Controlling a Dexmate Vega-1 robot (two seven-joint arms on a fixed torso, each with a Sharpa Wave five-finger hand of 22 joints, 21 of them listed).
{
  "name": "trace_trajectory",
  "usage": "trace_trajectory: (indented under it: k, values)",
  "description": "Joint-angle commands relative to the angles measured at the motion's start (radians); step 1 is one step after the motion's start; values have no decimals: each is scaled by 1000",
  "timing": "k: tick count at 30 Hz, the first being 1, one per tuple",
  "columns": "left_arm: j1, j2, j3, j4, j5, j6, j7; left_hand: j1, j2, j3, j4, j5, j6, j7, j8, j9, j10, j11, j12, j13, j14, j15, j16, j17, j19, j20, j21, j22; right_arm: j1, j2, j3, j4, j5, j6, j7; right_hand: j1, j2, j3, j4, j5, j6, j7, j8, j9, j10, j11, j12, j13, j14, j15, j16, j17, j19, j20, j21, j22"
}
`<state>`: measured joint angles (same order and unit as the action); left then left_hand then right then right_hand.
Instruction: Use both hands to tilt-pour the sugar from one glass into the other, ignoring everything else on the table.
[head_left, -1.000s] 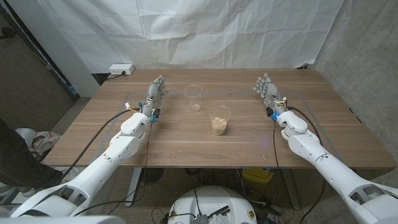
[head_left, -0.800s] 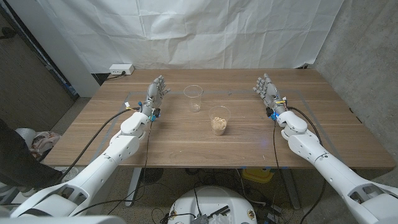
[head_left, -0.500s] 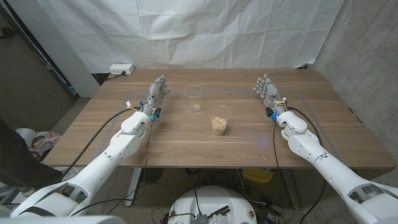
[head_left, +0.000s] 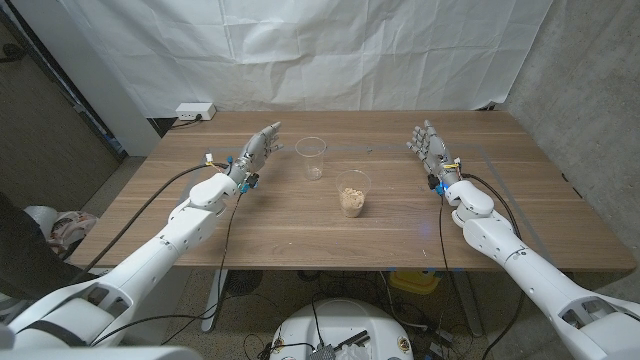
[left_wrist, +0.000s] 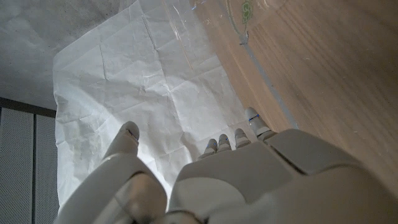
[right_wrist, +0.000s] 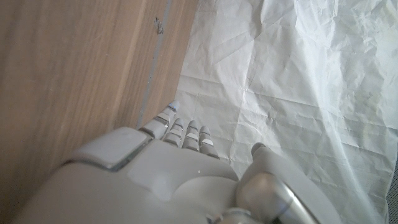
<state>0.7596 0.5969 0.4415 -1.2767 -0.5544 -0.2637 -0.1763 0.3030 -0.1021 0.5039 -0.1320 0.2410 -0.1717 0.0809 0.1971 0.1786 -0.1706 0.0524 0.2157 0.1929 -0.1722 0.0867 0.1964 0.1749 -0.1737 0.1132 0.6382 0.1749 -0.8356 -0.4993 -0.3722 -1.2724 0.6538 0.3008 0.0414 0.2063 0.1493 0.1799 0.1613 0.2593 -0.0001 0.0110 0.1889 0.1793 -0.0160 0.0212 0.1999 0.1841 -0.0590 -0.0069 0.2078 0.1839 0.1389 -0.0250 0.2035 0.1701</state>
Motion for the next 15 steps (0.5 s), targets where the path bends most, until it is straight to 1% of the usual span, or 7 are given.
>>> trace_trajectory:
  k: [1, 3, 5, 6, 8, 11, 15]
  values:
    - [-48, 67, 53, -9, 100, 7, -70, 105, -22, 1, -41, 30, -218, 19, -12, 6, -114, 13, 1, 9, -40, 12, -1, 5, -81, 9, -18, 3, -12, -2, 3, -12, 1, 1, -10, -2, 23, 6, -1, 0, -1, 7, 4, 4, 3, 6, 1, 1, -5, 3, -3, 4, 5, -5, 3, 4]
    - [-60, 81, 66, -15, 120, 21, -86, 172, -28, 1, -46, 44, -270, 11, -14, 9, -133, 5, -3, 13, -51, 11, -5, 6, -72, 3, -31, 4, -12, -3, 4, -12, 3, -1, -9, -3, 22, 6, -1, 0, -1, 7, 3, 4, 4, 6, 0, 1, -5, 3, -3, 4, 5, -5, 2, 4]
    - [-73, 100, 83, -32, 153, 43, -93, 238, -24, 3, -46, 53, -315, 13, -13, 11, -156, -3, -5, 17, -63, 6, -8, 6, -61, -12, -43, 4, -14, -2, 4, -13, 1, 2, -12, -4, 22, 7, -1, -1, -1, 7, 3, 4, 4, 7, 0, 1, -4, 3, -3, 4, 5, -5, 2, 4]
    - [-81, 108, 91, -39, 166, 55, -102, 266, -22, 4, -45, 54, -346, 8, -16, 12, -171, -19, -8, 19, -69, 1, -8, 6, -57, -20, -49, 5, -14, -3, 4, -15, 4, 0, -9, -4, 22, 7, -1, -1, -1, 7, 3, 4, 4, 6, 0, 1, -4, 2, -4, 4, 5, -5, 2, 4]
    - [-96, 126, 109, -61, 202, 81, -108, 310, -17, 5, -44, 53, -389, 5, -17, 14, -194, -36, -10, 22, -83, -8, -11, 6, -50, -42, -57, 4, -14, -3, 4, -14, 3, 2, -9, -4, 22, 7, -1, -1, -1, 7, 3, 4, 4, 6, 0, 1, -4, 2, -4, 4, 5, -5, 2, 4]
    - [-115, 143, 134, -93, 257, 116, -107, 359, -6, 8, -41, 48, -432, 5, -16, 15, -232, -42, -15, 25, -127, -8, -20, 6, -64, -59, -76, 4, -16, -1, 5, -14, 4, 4, -11, -5, 21, 8, -1, -1, -1, 8, 3, 4, 6, 6, 0, 1, -3, 2, -4, 4, 5, -5, 1, 4]
    - [-127, 145, 148, -108, 295, 126, -99, 403, 7, 10, -38, 39, -480, -3, -16, 17, -268, -39, -18, 29, -168, -7, -23, 6, -83, -74, -97, 4, -18, -3, 7, -14, 9, -1, -8, -6, 21, 9, -1, -2, 1, 8, 3, 4, 7, 6, 0, 1, -3, 2, -4, 4, 6, -5, 1, 4]
